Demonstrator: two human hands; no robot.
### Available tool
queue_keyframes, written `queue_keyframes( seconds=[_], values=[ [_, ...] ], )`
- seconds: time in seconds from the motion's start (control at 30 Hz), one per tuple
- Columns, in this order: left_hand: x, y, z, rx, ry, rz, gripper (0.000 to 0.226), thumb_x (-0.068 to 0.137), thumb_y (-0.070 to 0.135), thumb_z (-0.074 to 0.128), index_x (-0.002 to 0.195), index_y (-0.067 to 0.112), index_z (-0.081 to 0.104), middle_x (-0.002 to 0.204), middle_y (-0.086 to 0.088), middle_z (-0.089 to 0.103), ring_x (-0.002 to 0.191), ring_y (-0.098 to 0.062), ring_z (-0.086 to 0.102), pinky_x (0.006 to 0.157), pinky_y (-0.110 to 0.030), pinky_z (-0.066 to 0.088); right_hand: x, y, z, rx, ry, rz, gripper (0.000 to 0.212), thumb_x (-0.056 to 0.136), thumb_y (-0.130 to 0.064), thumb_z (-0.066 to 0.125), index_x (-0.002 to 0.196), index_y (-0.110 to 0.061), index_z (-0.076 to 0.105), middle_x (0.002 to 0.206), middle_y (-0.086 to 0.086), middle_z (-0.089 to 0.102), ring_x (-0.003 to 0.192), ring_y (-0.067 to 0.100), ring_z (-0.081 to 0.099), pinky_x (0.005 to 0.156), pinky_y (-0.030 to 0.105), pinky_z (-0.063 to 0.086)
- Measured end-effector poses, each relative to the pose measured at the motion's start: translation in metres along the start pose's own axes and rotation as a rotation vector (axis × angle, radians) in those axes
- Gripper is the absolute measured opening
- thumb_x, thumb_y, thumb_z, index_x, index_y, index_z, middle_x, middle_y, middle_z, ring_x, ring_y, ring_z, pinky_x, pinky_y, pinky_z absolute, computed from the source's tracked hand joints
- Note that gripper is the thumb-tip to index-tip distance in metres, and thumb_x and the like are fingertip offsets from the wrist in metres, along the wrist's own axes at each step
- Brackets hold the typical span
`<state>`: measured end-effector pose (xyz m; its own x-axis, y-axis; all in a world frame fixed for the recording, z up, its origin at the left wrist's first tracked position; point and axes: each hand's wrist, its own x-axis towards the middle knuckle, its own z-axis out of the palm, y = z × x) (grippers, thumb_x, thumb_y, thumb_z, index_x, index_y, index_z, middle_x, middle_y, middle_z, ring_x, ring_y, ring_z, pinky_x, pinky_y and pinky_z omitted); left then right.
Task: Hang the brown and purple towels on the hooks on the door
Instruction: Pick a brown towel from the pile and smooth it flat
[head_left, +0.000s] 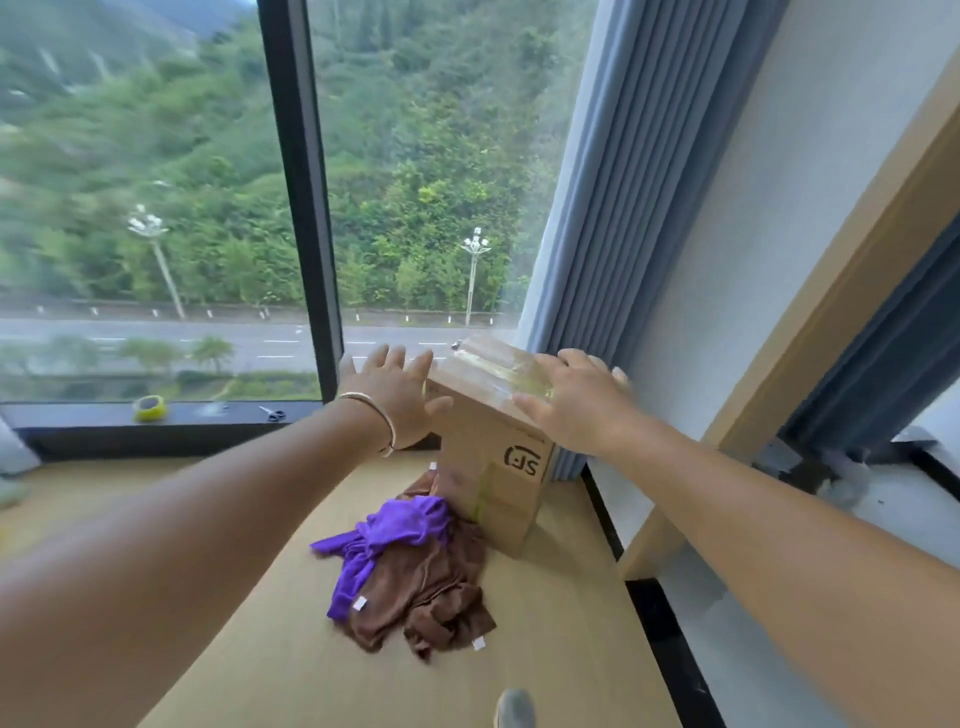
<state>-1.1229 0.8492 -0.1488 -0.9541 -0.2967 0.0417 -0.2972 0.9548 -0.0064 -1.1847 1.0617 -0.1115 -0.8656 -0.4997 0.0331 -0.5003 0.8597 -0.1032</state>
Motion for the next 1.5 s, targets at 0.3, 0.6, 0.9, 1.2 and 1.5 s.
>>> queue_keyframes(
  seconds=[0.3,0.6,0.9,1.2,1.5],
  values=[
    [0.081,-0.053,0.053,0.034,-0.072,-0.281,0.069,0.089,0.067,0.032,0.147,0.031,0.022,0.157,-0.008,0.02,0.145,-0.025,0.014,0.113,-0.06,0.011,0.166,-0.006,0.067,-0.011,-0.116,-0.296,0.063,0.094,-0.059,0.041,0.148,-0.031,0.028,0.157,0.003,0.024,0.144,0.025,0.019,0.115,0.052,0.019],
    [0.102,-0.056,0.223,-0.137,-0.365,-0.457,0.065,0.089,0.065,0.033,0.145,0.034,0.027,0.154,-0.007,0.025,0.141,-0.023,0.023,0.111,-0.051,0.02,0.246,-0.004,0.231,-0.046,-0.396,-0.444,0.062,0.093,-0.058,0.043,0.145,-0.026,0.035,0.151,0.007,0.032,0.141,0.026,0.026,0.114,0.054,0.019],
    [0.115,-0.045,0.491,-0.394,-0.489,-0.388,0.044,0.084,0.043,0.062,0.126,0.033,0.058,0.126,-0.01,0.046,0.118,-0.031,0.045,0.097,-0.046,0.039,0.248,0.031,0.5,-0.146,-0.644,-0.377,0.06,0.091,-0.054,0.051,0.141,-0.023,0.041,0.143,0.006,0.042,0.136,0.025,0.033,0.111,0.051,0.026],
    [0.095,0.0,0.764,-0.483,-0.551,-0.332,0.031,0.082,0.029,0.064,0.113,0.026,0.067,0.105,-0.007,0.051,0.095,-0.031,0.053,0.077,-0.043,0.047,0.205,0.102,0.795,-0.214,-0.762,-0.269,0.058,0.091,-0.049,0.053,0.14,-0.021,0.039,0.139,0.004,0.045,0.135,0.024,0.032,0.113,0.051,0.022],
    [0.124,0.029,0.966,-0.447,-0.44,-0.294,0.061,0.069,0.045,0.075,0.122,0.02,0.057,0.114,-0.008,0.05,0.1,-0.031,0.048,0.077,-0.043,0.045,0.231,0.158,0.994,-0.1,-0.479,-0.11,0.063,0.08,-0.044,0.07,0.131,-0.015,0.049,0.137,0.009,0.046,0.131,0.029,0.036,0.11,0.047,0.028]
  ],
)
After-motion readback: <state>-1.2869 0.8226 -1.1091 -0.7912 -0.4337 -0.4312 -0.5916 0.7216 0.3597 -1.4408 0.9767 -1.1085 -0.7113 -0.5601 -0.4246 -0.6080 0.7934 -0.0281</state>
